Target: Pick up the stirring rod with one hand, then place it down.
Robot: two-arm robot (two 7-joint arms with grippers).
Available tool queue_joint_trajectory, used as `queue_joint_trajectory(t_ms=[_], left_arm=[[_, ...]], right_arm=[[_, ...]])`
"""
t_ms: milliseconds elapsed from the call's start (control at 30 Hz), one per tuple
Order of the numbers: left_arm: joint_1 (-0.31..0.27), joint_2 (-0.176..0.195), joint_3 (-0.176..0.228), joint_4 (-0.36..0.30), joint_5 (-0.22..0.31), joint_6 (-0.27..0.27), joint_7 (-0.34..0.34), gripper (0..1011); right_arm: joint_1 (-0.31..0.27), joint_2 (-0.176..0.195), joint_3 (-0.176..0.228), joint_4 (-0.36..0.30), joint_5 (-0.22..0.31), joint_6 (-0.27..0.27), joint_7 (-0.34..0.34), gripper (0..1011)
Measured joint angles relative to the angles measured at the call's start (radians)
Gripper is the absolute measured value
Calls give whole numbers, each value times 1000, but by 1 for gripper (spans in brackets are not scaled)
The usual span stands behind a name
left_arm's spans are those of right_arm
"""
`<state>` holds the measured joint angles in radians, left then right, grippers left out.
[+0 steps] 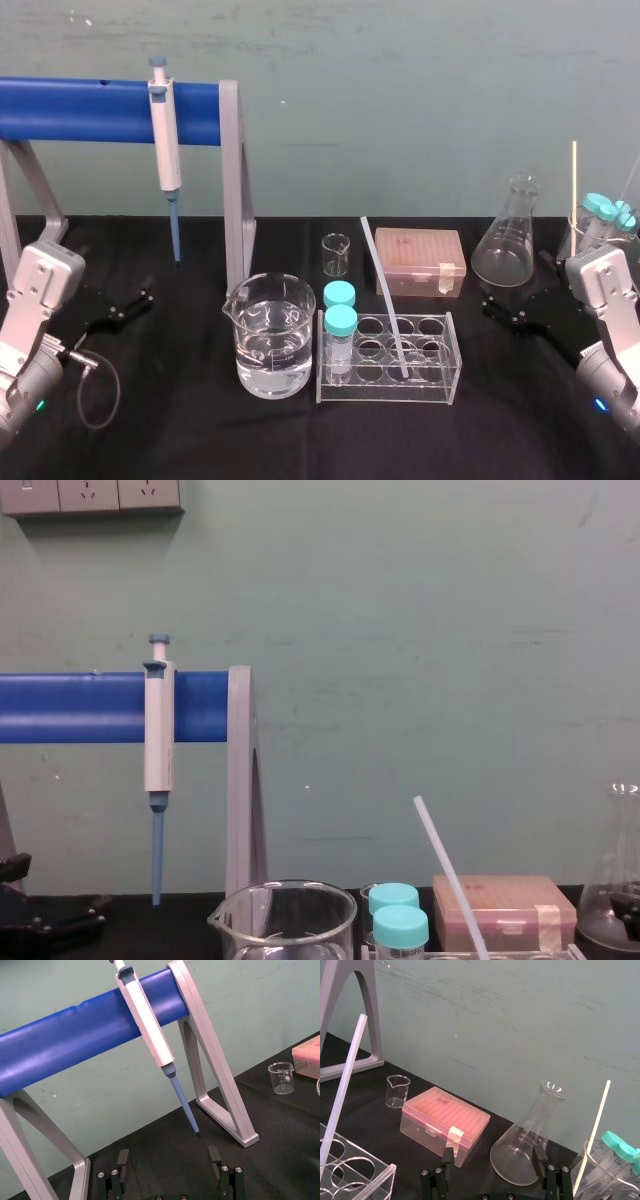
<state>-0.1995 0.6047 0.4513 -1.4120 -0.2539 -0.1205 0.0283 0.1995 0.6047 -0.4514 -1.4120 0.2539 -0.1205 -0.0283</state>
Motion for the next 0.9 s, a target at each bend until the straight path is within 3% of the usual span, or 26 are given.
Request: queue_joint_trajectory(t_ms=[900], left_arm=[[0, 0, 0, 0, 0, 0, 0, 1000]], right_arm=[[0, 0, 0, 0, 0, 0, 0, 1000]])
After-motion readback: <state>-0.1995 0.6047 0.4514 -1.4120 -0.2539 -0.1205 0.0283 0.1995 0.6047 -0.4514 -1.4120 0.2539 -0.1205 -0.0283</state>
